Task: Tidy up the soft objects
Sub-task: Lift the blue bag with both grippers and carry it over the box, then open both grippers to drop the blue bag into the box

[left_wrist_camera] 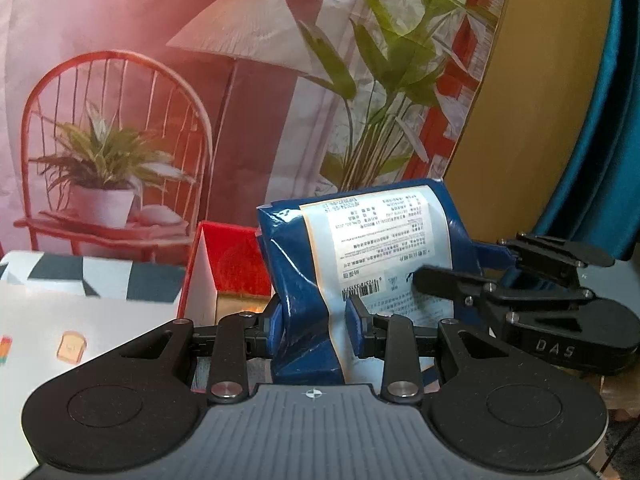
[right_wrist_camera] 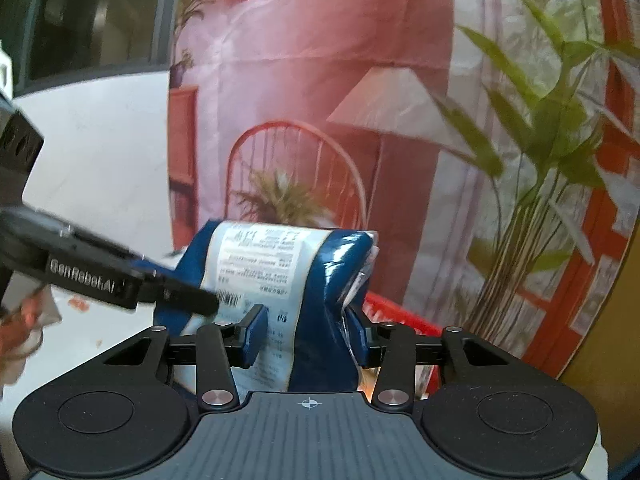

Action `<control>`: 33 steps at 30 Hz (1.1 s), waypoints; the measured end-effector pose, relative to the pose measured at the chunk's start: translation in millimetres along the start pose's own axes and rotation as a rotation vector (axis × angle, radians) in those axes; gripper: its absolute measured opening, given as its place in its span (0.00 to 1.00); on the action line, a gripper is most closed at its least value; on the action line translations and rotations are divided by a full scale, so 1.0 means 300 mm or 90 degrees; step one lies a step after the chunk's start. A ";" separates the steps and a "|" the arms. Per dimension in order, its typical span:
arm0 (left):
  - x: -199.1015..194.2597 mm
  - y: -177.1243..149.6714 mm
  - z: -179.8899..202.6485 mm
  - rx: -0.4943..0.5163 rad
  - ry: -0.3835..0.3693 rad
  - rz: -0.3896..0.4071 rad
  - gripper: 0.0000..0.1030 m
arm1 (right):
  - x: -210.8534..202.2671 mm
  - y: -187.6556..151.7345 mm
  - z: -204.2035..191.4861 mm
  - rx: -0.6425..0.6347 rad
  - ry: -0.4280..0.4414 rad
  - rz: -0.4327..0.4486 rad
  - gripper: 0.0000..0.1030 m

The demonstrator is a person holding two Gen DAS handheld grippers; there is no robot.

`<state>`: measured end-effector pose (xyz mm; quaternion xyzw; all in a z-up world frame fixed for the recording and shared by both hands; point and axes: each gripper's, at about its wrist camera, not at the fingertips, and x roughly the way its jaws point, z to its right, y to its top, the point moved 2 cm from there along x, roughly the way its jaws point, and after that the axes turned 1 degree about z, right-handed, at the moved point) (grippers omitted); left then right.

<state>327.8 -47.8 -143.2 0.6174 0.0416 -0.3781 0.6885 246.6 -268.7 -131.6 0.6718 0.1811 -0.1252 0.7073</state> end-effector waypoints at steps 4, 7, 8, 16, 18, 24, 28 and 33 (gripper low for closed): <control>0.059 0.039 -0.010 0.002 0.007 0.005 0.33 | 0.055 0.019 0.035 -0.011 -0.017 0.008 0.38; 0.118 0.057 -0.015 0.009 0.009 0.003 0.32 | 0.100 0.007 0.064 -0.016 -0.026 0.005 0.38; 0.140 0.059 -0.013 0.013 0.010 0.001 0.32 | 0.118 -0.002 0.078 -0.012 -0.031 0.002 0.38; 0.325 0.011 -0.009 0.040 0.008 -0.066 0.32 | 0.219 -0.121 0.166 0.028 -0.069 -0.038 0.38; 0.358 -0.009 -0.009 0.044 0.011 -0.091 0.32 | 0.243 -0.159 0.179 0.037 -0.071 -0.061 0.38; 0.417 -0.047 -0.020 0.076 0.034 -0.145 0.32 | 0.321 -0.242 0.195 0.093 -0.058 -0.147 0.38; 0.409 -0.041 -0.046 0.069 0.045 -0.140 0.34 | 0.353 -0.269 0.195 0.115 -0.086 -0.185 0.38; 0.349 -0.023 -0.056 0.065 0.055 -0.114 0.43 | 0.326 -0.253 0.184 0.118 -0.116 -0.178 0.41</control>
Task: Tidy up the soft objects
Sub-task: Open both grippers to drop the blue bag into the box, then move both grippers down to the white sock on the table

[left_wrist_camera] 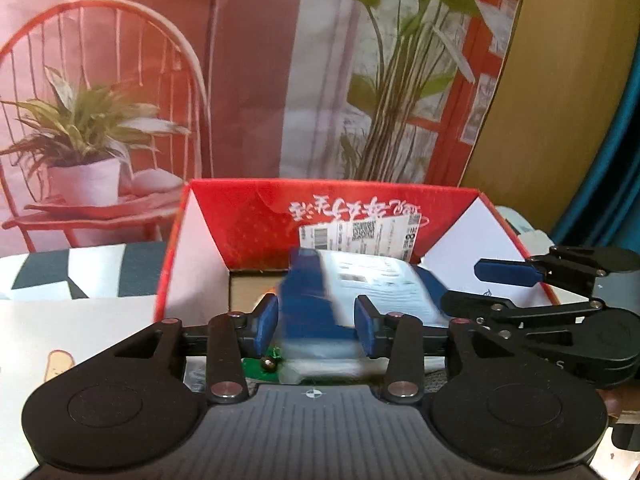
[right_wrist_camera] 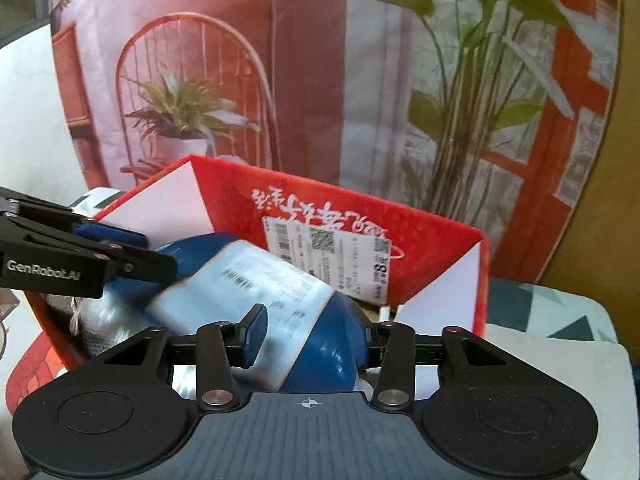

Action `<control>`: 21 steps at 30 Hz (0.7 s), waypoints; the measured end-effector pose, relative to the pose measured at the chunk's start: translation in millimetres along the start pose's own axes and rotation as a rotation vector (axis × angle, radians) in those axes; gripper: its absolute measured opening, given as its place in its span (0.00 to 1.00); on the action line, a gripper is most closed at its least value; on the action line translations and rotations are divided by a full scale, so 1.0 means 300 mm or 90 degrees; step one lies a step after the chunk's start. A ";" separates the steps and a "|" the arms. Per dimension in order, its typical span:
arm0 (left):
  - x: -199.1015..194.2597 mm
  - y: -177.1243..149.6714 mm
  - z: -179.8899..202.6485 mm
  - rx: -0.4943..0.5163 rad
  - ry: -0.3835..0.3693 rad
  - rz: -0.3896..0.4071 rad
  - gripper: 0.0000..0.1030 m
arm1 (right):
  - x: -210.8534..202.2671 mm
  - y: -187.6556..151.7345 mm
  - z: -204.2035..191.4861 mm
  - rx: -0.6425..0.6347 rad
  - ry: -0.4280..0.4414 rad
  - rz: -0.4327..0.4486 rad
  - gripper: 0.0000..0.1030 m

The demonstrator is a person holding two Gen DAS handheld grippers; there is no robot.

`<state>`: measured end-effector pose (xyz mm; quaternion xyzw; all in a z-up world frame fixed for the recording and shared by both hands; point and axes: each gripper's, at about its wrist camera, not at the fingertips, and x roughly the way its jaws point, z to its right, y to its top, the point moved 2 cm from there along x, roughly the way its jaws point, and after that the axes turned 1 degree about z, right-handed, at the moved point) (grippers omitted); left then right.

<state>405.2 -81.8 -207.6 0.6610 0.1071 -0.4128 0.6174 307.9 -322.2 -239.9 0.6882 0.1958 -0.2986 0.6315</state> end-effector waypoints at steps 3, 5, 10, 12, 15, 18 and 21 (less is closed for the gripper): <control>-0.058 -0.004 0.004 0.003 0.002 0.014 0.43 | -0.044 0.002 -0.007 0.000 0.005 0.014 0.41; -0.094 -0.008 0.011 0.006 0.002 0.023 0.43 | -0.084 -0.001 -0.019 0.000 0.008 0.028 0.41; -0.223 -0.065 0.027 0.008 0.007 0.046 0.43 | -0.192 -0.019 -0.046 0.013 0.023 0.065 0.42; -0.272 -0.099 0.028 0.008 0.008 0.051 0.43 | -0.246 -0.038 -0.065 0.018 0.030 0.086 0.42; -0.345 -0.166 0.025 0.000 0.010 0.055 0.43 | -0.318 -0.072 -0.091 0.022 0.035 0.106 0.42; -0.403 -0.250 0.016 -0.015 0.009 0.050 0.43 | -0.383 -0.122 -0.121 0.035 0.045 0.113 0.42; -0.446 -0.335 0.010 -0.024 0.013 0.041 0.43 | -0.434 -0.187 -0.154 0.049 0.054 0.112 0.42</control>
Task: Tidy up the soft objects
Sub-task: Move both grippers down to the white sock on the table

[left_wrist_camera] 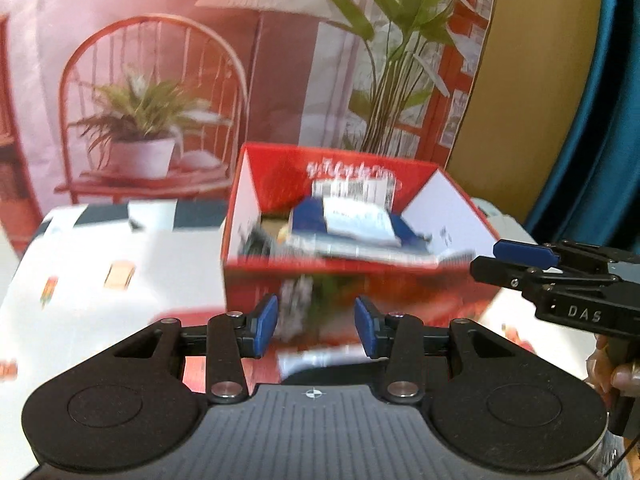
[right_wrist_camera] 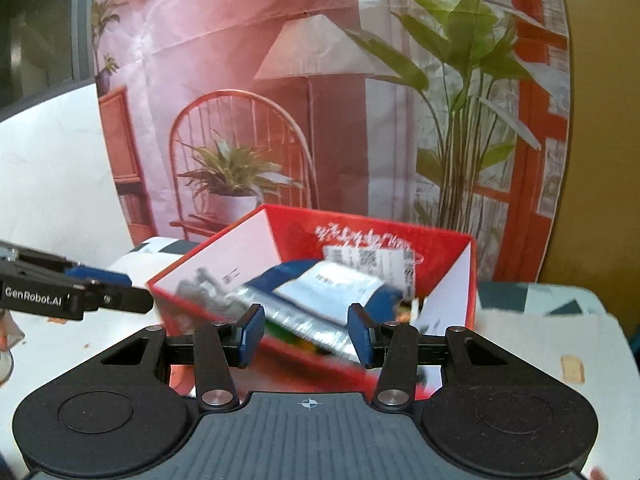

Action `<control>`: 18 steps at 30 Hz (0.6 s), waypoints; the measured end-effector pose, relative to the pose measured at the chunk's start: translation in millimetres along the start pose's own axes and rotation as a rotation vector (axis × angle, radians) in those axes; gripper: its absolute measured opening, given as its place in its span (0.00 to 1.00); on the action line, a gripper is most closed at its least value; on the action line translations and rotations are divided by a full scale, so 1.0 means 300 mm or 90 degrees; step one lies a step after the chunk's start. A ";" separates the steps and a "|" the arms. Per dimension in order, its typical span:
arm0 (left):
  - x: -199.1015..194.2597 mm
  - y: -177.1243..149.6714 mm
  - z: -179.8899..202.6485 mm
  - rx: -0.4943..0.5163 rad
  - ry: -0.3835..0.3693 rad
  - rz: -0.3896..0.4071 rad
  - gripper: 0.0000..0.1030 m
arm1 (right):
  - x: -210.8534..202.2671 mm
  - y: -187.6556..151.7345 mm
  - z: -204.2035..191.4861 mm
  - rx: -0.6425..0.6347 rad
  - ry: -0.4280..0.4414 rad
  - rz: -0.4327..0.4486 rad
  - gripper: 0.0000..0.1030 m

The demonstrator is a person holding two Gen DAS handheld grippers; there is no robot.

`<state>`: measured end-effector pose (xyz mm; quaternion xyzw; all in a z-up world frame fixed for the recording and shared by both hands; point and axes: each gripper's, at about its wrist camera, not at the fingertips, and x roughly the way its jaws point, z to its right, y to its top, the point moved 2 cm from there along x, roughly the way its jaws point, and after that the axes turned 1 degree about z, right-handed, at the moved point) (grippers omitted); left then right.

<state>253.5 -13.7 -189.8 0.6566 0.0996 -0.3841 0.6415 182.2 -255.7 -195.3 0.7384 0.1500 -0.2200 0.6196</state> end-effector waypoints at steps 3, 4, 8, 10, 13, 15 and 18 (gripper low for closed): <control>-0.035 -0.095 -0.008 -0.006 0.007 -0.018 0.43 | -0.052 -0.077 -0.033 0.009 0.009 -0.012 0.42; -0.042 -0.125 -0.012 -0.012 0.010 -0.025 0.43 | -0.066 -0.105 -0.044 0.009 0.011 -0.019 0.42; -0.067 -0.243 -0.031 -0.041 0.018 -0.053 0.43 | -0.111 -0.219 -0.077 0.005 0.013 -0.053 0.42; -0.077 -0.301 -0.042 -0.057 0.028 -0.066 0.43 | -0.133 -0.277 -0.089 0.005 0.012 -0.070 0.42; -0.077 -0.373 -0.066 -0.091 0.040 -0.092 0.43 | -0.156 -0.364 -0.092 0.031 0.009 -0.109 0.42; -0.074 -0.412 -0.074 -0.107 0.041 -0.110 0.43 | -0.168 -0.405 -0.088 0.046 0.002 -0.123 0.42; -0.080 -0.447 -0.080 -0.119 0.054 -0.119 0.43 | -0.183 -0.444 -0.075 0.058 -0.020 -0.147 0.42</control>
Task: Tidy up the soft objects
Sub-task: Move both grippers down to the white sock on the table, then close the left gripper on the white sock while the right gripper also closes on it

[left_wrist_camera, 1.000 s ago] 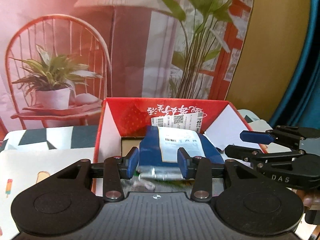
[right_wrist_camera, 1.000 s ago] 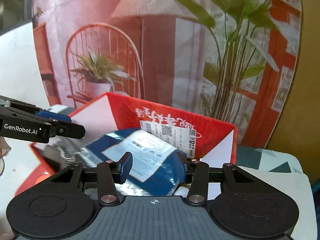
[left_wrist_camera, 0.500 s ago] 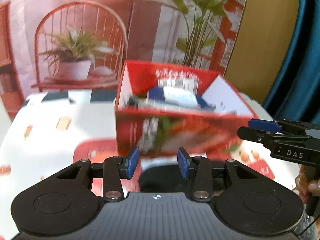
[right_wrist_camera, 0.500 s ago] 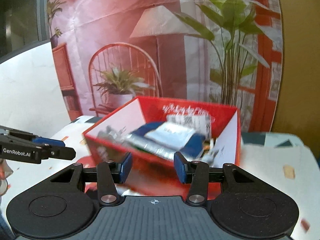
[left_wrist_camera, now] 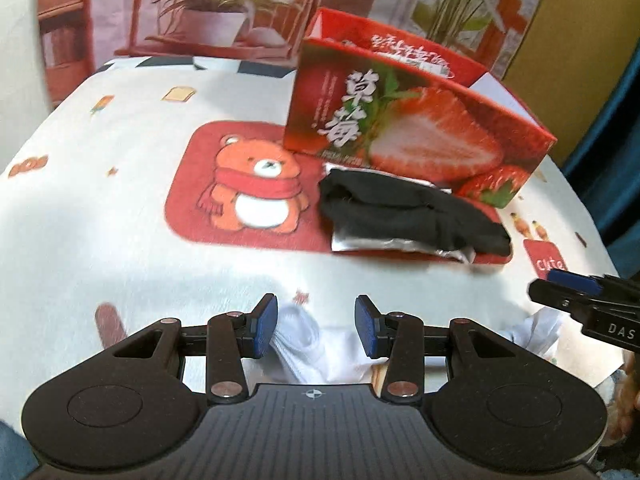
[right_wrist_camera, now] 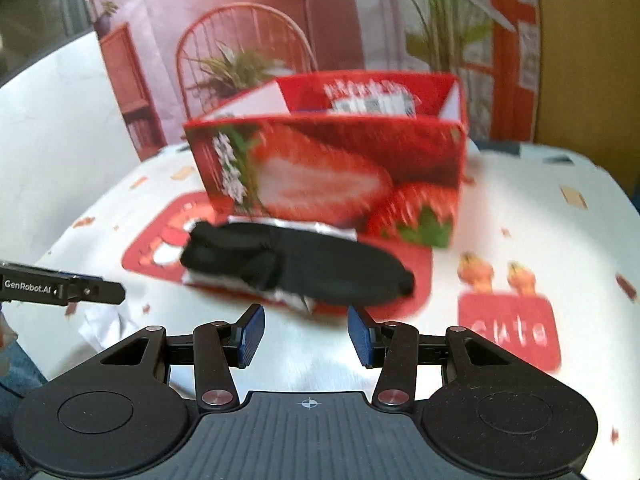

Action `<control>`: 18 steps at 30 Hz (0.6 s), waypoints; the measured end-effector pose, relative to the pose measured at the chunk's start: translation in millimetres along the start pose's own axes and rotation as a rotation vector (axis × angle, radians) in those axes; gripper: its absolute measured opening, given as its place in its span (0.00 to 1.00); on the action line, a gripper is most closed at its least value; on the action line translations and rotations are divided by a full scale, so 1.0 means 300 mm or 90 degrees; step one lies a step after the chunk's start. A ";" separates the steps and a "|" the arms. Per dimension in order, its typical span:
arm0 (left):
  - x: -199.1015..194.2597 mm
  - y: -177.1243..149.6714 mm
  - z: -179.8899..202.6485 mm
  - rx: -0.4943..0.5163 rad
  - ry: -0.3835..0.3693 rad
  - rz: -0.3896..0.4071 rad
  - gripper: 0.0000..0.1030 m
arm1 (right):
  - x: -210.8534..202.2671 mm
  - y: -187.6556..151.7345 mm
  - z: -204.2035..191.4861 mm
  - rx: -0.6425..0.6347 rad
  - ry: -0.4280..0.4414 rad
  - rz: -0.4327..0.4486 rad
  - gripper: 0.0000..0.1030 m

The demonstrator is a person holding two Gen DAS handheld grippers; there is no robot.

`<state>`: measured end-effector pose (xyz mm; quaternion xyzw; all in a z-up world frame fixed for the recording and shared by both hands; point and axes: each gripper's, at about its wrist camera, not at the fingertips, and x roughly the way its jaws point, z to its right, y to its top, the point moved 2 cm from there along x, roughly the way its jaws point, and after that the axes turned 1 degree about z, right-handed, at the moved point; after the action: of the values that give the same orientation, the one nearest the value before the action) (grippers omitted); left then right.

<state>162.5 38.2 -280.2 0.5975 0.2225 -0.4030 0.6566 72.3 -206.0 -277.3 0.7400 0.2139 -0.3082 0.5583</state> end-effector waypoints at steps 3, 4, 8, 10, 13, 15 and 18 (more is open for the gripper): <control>-0.011 -0.019 -0.007 -0.004 0.017 0.006 0.50 | -0.019 -0.028 0.027 0.016 -0.028 -0.011 0.47; -0.013 -0.025 -0.015 -0.011 0.022 0.005 0.51 | -0.025 -0.038 0.036 0.027 -0.033 -0.016 0.51; -0.014 -0.050 -0.044 -0.040 0.025 -0.007 0.51 | -0.026 -0.077 0.065 0.056 -0.043 -0.050 0.52; -0.009 -0.063 -0.058 -0.051 0.023 -0.016 0.51 | -0.018 -0.094 0.071 0.066 -0.045 -0.068 0.52; -0.001 -0.066 -0.055 -0.053 0.020 -0.019 0.51 | -0.003 -0.106 0.070 0.073 -0.042 -0.084 0.52; 0.003 -0.069 -0.049 -0.047 0.021 -0.017 0.51 | 0.009 -0.109 0.065 0.070 -0.035 -0.093 0.51; 0.006 -0.074 -0.034 -0.032 0.027 -0.016 0.51 | 0.019 -0.110 0.054 0.058 -0.038 -0.099 0.49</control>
<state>147.7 48.5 -296.8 0.5863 0.2541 -0.3925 0.6616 51.3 -212.2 -307.2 0.7365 0.2400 -0.3819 0.5041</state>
